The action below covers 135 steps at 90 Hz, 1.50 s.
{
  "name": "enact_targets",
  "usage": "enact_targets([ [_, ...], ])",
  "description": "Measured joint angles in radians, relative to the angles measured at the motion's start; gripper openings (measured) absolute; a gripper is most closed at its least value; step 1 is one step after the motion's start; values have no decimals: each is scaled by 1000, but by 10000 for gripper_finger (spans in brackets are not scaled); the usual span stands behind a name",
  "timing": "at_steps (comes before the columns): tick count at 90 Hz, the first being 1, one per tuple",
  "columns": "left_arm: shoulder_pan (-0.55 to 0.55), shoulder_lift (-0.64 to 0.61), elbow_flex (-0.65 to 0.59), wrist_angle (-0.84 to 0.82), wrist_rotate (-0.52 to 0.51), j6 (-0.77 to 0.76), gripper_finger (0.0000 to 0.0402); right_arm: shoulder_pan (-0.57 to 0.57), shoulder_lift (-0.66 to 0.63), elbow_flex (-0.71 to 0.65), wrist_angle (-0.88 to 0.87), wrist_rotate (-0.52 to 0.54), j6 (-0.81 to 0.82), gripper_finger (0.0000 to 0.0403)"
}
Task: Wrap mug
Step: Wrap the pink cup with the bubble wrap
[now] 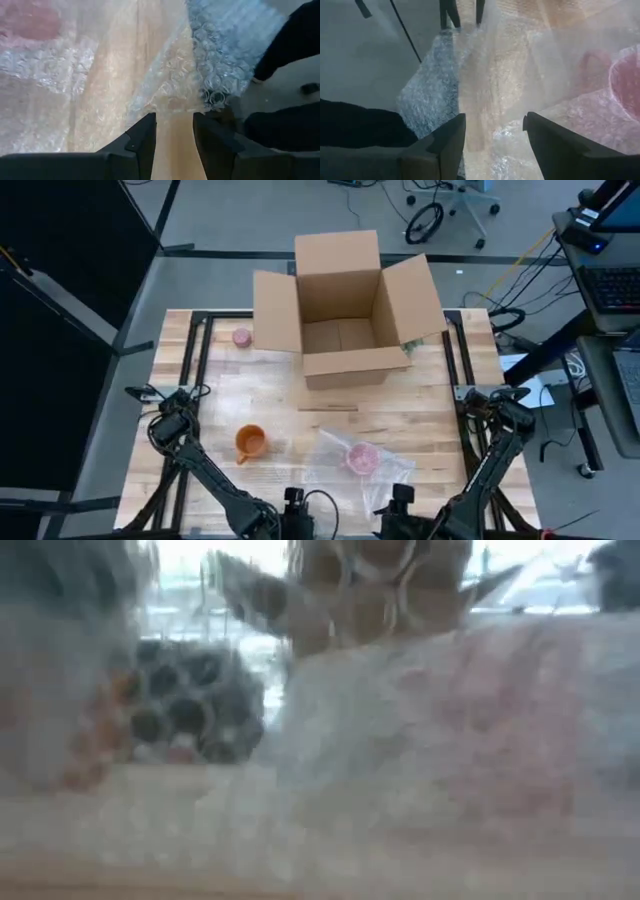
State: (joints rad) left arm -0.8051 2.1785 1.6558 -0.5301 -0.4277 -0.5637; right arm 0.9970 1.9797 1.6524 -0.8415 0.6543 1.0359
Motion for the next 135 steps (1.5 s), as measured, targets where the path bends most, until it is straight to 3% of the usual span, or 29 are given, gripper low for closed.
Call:
enact_targets([
  [35,-43,-61,73,-8,127,-5,117,0,0,0,-1,-5,-5,196],
  [52,-28,-61,72,48,130,99,120,0,0,0,3,-5,-18,196],
  [60,-15,-60,71,25,196,94,132,1,0,0,3,-5,-2,196],
  [72,-22,-60,71,17,203,98,169,6,0,0,2,-5,-2,196],
  [94,-36,-37,72,0,55,178,213,6,2,0,0,-5,0,196],
  [135,-40,50,71,95,-35,238,215,5,2,0,-2,0,26,196],
])
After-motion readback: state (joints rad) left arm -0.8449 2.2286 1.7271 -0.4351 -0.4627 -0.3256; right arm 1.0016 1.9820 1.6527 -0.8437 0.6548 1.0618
